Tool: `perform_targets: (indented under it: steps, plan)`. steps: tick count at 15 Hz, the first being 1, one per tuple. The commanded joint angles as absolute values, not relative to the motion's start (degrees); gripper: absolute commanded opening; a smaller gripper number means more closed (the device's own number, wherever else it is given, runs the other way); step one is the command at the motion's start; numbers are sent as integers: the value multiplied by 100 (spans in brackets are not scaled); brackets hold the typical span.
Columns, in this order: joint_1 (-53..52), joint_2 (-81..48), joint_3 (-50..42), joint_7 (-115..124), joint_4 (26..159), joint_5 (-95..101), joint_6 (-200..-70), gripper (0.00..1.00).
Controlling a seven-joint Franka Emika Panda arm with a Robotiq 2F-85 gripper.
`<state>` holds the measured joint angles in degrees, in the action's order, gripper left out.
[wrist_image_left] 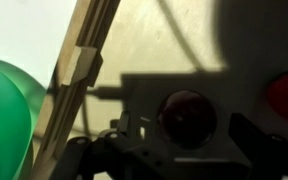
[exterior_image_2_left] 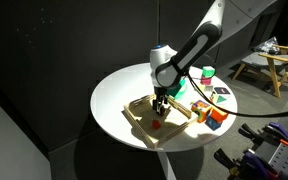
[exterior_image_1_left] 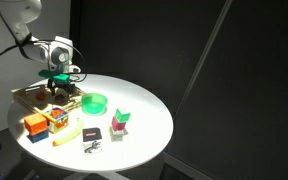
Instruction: Remove the plum from the crate and put it on the table
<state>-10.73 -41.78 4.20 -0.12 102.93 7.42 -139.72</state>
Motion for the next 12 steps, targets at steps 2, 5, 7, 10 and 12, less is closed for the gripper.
perform_targets:
  steps: [2, 5, 7, 10, 12]
  plan:
    - [-1184, -4363, 361, 82, 9999, 786, -13836, 100]
    - [-1195, -4409, 353, 78, 9964, 789, -13836, 100]
    - [-1190, -4421, 351, 72, 9956, 787, -13834, 73]
    - [-1190, -4395, 341, 98, 9980, 772, -13796, 49]
    - [-1190, -4344, 345, 141, 9998, 743, -13736, 35]
